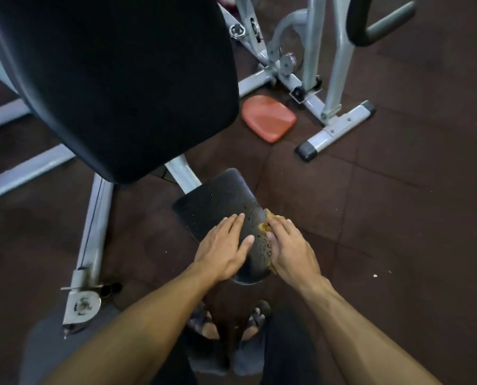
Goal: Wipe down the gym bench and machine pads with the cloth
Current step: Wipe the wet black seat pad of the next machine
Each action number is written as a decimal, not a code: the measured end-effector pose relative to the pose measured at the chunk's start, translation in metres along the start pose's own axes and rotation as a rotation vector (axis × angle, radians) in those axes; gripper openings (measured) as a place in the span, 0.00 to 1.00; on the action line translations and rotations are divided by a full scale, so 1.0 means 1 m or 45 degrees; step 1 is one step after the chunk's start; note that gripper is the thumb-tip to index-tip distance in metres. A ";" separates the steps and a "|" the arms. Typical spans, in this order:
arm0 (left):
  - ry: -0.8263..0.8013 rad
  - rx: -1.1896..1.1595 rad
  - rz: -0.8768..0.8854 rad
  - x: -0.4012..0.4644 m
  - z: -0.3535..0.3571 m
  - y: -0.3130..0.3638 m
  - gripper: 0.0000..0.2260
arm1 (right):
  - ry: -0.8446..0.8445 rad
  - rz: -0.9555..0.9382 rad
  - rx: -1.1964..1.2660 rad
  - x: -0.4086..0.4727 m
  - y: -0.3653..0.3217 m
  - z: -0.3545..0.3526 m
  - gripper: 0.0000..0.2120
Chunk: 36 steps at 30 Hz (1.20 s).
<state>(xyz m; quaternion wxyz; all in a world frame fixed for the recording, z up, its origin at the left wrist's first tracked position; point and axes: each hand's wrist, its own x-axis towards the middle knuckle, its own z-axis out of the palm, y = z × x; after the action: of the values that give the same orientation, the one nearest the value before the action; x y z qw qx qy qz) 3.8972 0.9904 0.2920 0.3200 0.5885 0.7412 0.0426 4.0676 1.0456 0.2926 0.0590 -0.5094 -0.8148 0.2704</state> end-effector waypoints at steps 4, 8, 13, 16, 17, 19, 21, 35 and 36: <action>0.138 0.117 -0.039 0.063 0.044 -0.063 0.29 | 0.010 -0.136 -0.045 0.051 0.031 0.067 0.20; 0.374 0.262 -0.122 0.118 0.069 -0.133 0.28 | 0.032 -0.239 -0.119 0.107 0.047 0.134 0.22; 0.512 0.302 -0.187 0.145 0.098 -0.196 0.29 | 0.008 -0.300 -0.412 0.150 0.063 0.196 0.27; 0.605 0.282 -0.170 0.146 0.115 -0.208 0.29 | 0.019 -0.342 -0.358 0.175 0.062 0.199 0.26; 0.638 0.277 -0.157 0.147 0.117 -0.207 0.29 | 0.027 -0.360 -0.365 0.187 0.061 0.200 0.26; 0.667 0.270 -0.148 0.146 0.118 -0.208 0.29 | 0.046 -0.404 -0.374 0.213 0.053 0.202 0.29; 0.670 0.274 -0.142 0.144 0.117 -0.208 0.29 | 0.078 -0.424 -0.375 0.234 0.042 0.208 0.32; 0.608 0.323 -0.119 0.165 0.115 -0.185 0.27 | 0.024 -0.708 -0.380 0.204 0.074 0.190 0.23; 0.611 0.321 -0.120 0.164 0.115 -0.185 0.27 | 0.064 -0.654 -0.380 0.219 0.078 0.188 0.23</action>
<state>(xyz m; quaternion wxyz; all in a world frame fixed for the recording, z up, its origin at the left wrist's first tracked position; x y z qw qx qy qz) 3.7842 1.0457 0.0501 0.0608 0.5615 0.8220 0.0732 3.9563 1.1894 0.0552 0.0703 -0.2961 -0.9460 0.1112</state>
